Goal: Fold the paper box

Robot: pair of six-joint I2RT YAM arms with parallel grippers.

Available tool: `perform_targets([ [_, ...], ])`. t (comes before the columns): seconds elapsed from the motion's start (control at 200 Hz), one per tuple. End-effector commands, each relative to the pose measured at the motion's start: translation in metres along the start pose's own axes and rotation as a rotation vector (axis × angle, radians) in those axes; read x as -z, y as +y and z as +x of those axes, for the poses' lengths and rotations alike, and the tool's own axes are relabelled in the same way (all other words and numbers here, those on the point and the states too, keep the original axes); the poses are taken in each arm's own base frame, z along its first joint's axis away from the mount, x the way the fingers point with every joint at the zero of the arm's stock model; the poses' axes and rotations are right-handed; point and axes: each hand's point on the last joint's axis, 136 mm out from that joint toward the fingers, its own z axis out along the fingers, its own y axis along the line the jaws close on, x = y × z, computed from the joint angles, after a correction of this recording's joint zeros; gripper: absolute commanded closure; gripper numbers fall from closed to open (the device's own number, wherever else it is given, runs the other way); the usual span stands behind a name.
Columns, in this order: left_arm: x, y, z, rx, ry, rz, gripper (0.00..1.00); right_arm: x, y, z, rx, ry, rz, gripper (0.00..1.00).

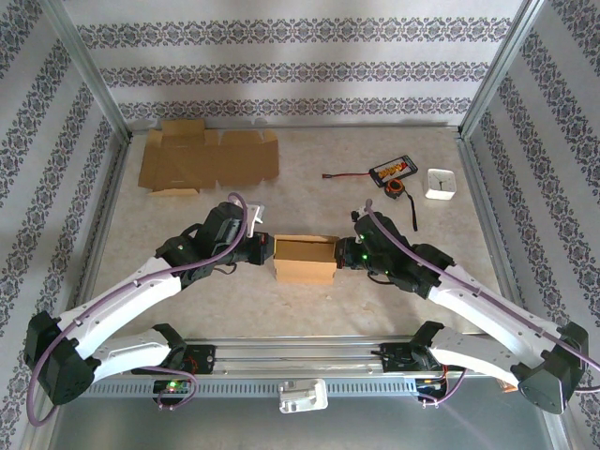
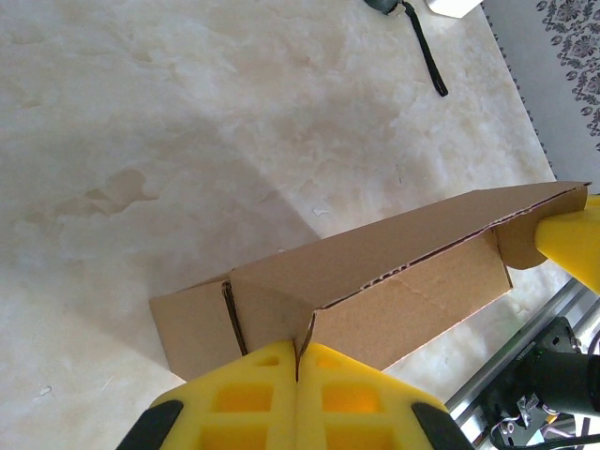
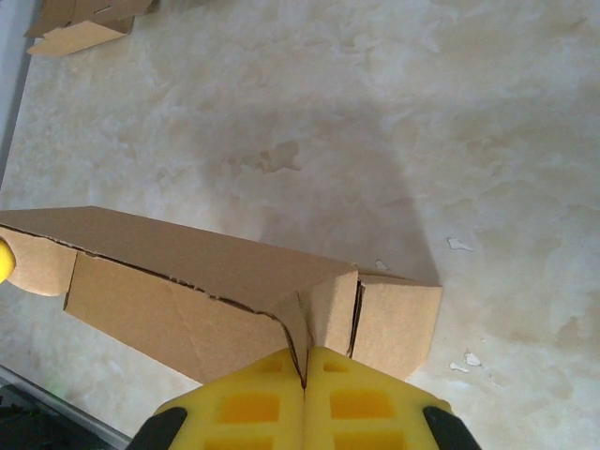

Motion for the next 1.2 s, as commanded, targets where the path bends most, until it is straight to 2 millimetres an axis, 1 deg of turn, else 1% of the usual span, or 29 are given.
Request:
perform_targets([
  [0.0,-0.007,0.006,0.017,0.011,0.048,-0.014,1.0,0.003,-0.017,0.008,-0.09,0.047,0.055,0.97],
  [0.07,-0.007,0.006,0.018,0.014,0.047,-0.014,1.0,0.001,-0.016,0.01,-0.132,0.066,0.034,0.97],
  [0.15,-0.007,0.006,0.018,0.016,0.046,-0.015,1.0,-0.003,-0.018,0.017,-0.146,0.088,0.029,0.97],
  [0.36,-0.006,0.005,0.018,0.012,0.047,-0.016,1.0,-0.015,-0.05,0.046,-0.122,0.141,0.129,0.97],
  [0.45,-0.006,0.005,0.018,0.011,0.048,-0.017,1.0,-0.015,-0.065,0.052,-0.072,0.143,0.2,0.98],
  [0.57,-0.006,0.004,0.019,0.009,0.051,-0.015,1.0,-0.011,-0.077,0.055,-0.016,0.148,0.271,0.98],
  [0.615,-0.007,0.004,0.02,0.006,0.054,-0.012,1.0,-0.008,-0.075,0.052,-0.004,0.144,0.27,0.98],
  [0.67,-0.008,0.003,0.02,0.004,0.057,-0.01,1.0,-0.003,-0.065,0.044,-0.009,0.125,0.231,0.97],
  [0.7,-0.008,0.002,0.02,0.004,0.056,-0.006,1.0,-0.002,-0.057,0.04,-0.019,0.118,0.194,0.97],
  [0.779,-0.008,0.001,0.018,0.001,0.053,-0.006,1.0,0.003,-0.027,0.029,-0.042,0.11,0.065,0.97],
  [0.829,-0.008,0.002,0.017,-0.003,0.047,-0.014,1.0,0.005,-0.012,0.024,-0.061,0.108,0.003,0.96],
  [0.869,-0.008,0.003,0.017,-0.007,0.047,-0.018,1.0,0.006,-0.004,0.02,-0.07,0.105,-0.028,0.96],
  [0.924,-0.008,0.005,0.017,-0.01,0.047,-0.025,1.0,0.009,-0.001,0.015,-0.073,0.102,-0.038,0.96],
  [1.194,-0.006,0.008,0.019,-0.018,0.047,-0.04,1.0,0.009,-0.006,0.01,-0.114,0.117,-0.037,0.96],
])
